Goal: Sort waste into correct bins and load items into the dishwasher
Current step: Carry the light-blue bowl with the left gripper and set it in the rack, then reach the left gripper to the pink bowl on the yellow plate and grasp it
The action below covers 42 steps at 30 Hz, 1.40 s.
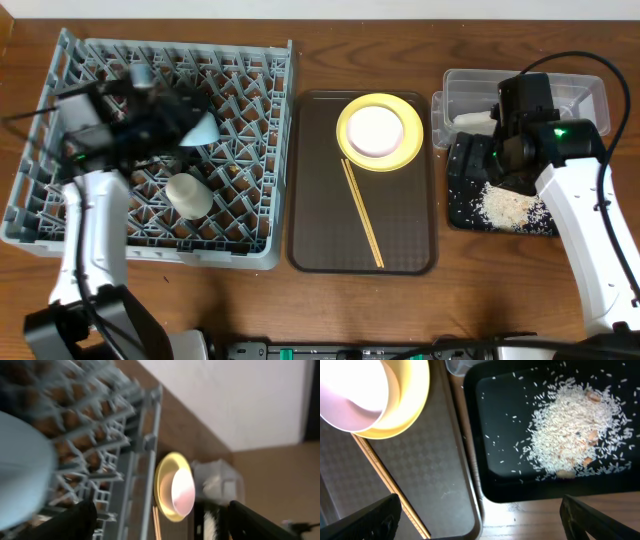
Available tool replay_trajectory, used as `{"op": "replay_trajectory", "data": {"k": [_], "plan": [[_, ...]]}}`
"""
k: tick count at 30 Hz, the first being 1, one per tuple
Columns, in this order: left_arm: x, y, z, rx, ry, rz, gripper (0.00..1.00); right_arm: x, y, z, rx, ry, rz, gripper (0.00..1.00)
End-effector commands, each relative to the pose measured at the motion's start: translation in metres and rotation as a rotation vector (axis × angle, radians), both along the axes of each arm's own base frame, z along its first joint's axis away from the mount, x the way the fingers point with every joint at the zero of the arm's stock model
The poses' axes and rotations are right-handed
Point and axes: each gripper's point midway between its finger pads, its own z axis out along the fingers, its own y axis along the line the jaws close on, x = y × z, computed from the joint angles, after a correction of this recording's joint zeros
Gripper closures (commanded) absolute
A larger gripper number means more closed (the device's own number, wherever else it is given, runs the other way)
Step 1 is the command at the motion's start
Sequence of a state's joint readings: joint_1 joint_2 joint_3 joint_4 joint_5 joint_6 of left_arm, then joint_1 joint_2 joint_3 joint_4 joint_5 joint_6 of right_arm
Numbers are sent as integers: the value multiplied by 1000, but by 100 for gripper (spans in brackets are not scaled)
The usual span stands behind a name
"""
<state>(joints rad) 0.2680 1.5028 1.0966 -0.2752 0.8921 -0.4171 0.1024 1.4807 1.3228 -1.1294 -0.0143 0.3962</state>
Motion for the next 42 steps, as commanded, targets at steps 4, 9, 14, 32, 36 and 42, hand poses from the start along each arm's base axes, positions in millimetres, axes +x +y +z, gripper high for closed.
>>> {"op": "replay_trajectory", "data": {"k": [4, 9, 14, 32, 36, 42], "plan": [[8, -59, 7, 194, -27, -65, 14, -6, -29, 10, -40, 5, -64, 1], [5, -98, 19, 339, -26, -138, 14, -15, -45, 10, -47, 38, -96, 1], [4, -124, 18, 531, 35, -196, 14, -19, -56, 9, -49, 56, -121, 1], [1, -293, -104, 920, -144, -615, 5, -22, -56, 9, -48, 66, -124, 1], [-5, -299, -131, 938, -106, -653, 5, -22, -56, 9, -48, 67, -124, 1], [-16, -290, -158, 971, -19, -694, 12, -22, -56, 9, -48, 66, -124, 1]]}}
